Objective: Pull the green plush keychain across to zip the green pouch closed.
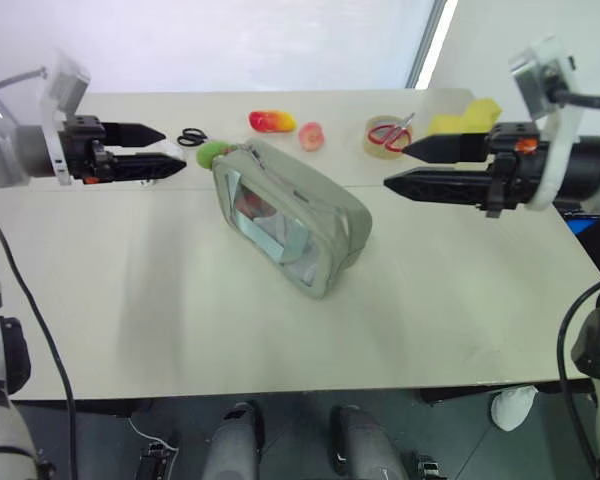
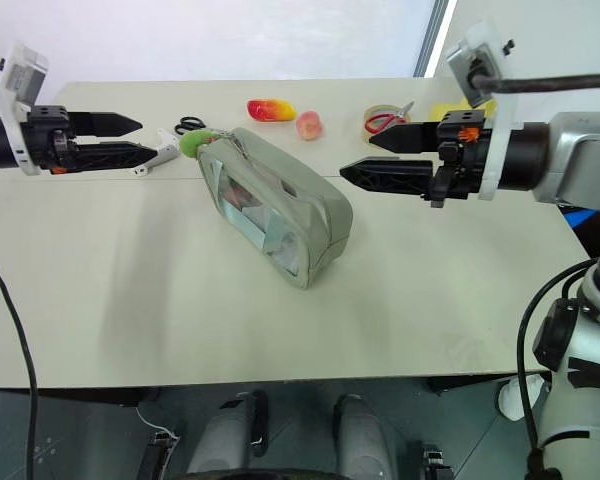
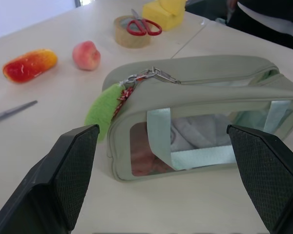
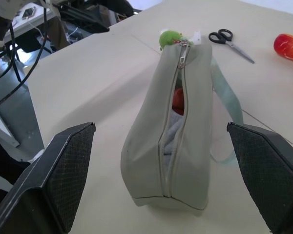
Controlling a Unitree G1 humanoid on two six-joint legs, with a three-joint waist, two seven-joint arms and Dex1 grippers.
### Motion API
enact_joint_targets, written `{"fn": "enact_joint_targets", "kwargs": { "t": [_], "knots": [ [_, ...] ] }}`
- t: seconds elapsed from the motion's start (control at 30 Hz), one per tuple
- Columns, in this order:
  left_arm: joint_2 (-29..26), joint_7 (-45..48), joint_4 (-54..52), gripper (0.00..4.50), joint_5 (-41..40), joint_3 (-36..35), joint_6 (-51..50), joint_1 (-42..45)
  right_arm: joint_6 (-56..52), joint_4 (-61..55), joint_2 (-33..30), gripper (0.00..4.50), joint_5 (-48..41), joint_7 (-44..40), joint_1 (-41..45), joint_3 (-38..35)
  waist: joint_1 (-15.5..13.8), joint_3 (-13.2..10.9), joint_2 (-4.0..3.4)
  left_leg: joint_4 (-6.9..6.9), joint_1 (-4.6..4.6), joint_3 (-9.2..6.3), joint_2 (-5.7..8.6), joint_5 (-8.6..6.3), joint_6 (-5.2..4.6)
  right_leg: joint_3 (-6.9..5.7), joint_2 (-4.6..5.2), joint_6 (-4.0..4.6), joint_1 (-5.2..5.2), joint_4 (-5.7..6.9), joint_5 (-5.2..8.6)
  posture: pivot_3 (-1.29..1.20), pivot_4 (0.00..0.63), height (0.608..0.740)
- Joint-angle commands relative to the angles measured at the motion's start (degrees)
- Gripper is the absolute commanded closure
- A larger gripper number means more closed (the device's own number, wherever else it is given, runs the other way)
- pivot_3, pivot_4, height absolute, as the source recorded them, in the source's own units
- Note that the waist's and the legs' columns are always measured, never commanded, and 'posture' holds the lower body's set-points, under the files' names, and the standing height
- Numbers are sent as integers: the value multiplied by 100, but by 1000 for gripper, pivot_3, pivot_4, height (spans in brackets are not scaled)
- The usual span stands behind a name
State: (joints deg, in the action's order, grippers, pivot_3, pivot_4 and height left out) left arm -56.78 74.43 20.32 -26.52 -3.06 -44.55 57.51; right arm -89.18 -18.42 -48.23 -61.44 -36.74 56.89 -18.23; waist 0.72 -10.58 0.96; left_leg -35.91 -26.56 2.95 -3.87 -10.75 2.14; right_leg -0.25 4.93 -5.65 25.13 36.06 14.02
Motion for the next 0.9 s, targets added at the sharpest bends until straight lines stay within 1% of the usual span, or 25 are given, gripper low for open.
{"fn": "enact_joint_targets", "kwargs": {
  "t": [0.03,0.2,0.37,0.57,0.7,0.77,0.83,0.9],
  "knots": [
    [108,-176,68,27,74,-138,254,200,103,-239,-96,0,-28,118,-23,20,-6,0,0,-3,0,-1,0,0,0,0,0,0,-1,2,0,0,150,740],
    [209,-268,192,27,108,-163,264,332,187,-230,-225,0,-17,120,-143,79,9,0,1,-32,0,-1,-1,1,0,3,2,1,-11,5,-1,0,150,740],
    [156,-46,-67,27,198,-6,475,158,242,-314,-308,0,-87,61,-232,133,8,0,1,-24,2,1,-1,1,0,6,0,0,-6,9,-1,0,150,740],
    [237,197,54,27,391,206,771,246,336,-487,-291,0,-93,181,-359,165,3,0,1,-24,1,0,-2,1,-1,6,-3,-2,-5,12,-2,0,150,740],
    [334,183,226,27,473,243,889,356,477,-600,-130,0,-26,387,-360,271,3,0,1,-30,1,0,-2,2,-1,6,-3,-2,-7,13,-2,0,150,740],
    [365,92,194,27,567,245,1043,241,593,-676,45,0,3,499,-320,413,12,0,1,-31,4,0,-2,2,-1,7,-3,-2,-9,14,-2,0,150,740],
    [395,1,-73,27,483,141,948,16,732,-742,257,0,91,617,-272,635,21,0,1,-31,4,0,-2,2,-1,7,-3,-2,-9,18,-2,0,150,740],
    [390,-64,-554,27,211,-26,560,-235,892,-772,454,0,204,697,-202,886,25,0,0,-29,7,0,-2,2,-1,9,-4,-3,-7,23,-2,0,150,740]
  ]
}}
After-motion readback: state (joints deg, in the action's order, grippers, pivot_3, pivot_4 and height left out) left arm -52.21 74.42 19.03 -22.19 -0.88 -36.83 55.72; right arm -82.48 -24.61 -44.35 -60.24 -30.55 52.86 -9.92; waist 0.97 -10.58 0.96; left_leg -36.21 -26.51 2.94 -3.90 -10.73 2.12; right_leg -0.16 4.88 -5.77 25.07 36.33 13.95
